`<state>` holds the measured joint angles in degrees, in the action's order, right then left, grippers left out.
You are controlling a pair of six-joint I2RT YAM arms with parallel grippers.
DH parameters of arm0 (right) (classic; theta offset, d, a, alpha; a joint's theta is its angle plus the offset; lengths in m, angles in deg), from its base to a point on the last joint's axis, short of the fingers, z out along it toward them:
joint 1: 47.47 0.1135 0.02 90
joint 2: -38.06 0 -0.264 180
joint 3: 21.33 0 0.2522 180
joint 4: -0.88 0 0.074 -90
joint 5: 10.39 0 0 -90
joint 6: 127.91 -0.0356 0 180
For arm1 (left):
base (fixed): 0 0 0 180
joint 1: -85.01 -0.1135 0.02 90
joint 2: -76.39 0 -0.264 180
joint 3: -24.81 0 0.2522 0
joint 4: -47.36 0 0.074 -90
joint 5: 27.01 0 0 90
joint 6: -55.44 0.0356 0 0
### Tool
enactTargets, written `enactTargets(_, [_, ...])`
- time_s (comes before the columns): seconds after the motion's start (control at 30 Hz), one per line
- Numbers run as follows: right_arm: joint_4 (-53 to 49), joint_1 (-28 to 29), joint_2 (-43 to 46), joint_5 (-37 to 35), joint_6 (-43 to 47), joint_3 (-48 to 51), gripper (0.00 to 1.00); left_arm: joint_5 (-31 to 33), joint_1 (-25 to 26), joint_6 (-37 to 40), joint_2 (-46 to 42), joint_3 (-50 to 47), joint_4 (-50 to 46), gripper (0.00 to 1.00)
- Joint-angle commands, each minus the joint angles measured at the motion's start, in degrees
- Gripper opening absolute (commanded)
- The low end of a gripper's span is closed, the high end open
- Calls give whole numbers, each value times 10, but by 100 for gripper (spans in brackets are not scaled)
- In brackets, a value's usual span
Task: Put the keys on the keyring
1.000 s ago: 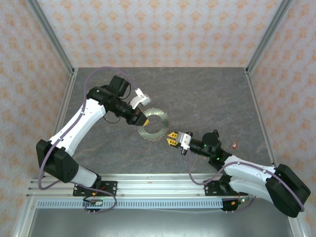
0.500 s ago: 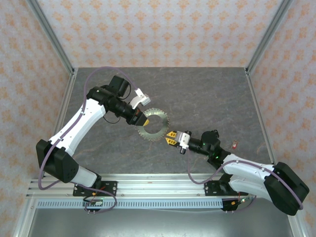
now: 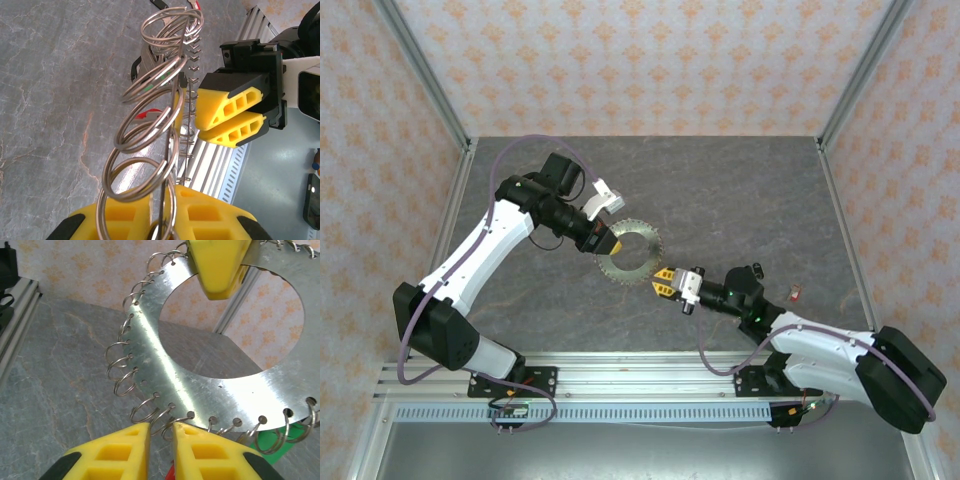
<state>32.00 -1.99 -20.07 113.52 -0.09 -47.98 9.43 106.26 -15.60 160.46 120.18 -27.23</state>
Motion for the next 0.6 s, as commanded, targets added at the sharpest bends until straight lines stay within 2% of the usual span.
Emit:
enactTargets(0.0, [47,12,-9,-39,10,-11,19,-9,-4,-9,-14,1,13,0])
enactTargets(0.17, [43,14,-11,-71,17,-14,20,-9,-5,-9,-14,0,14,0])
enactTargets(0.57, [-22,15,52,-69,37,-1,25,-5,-5,-8,-18,-1,15,0])
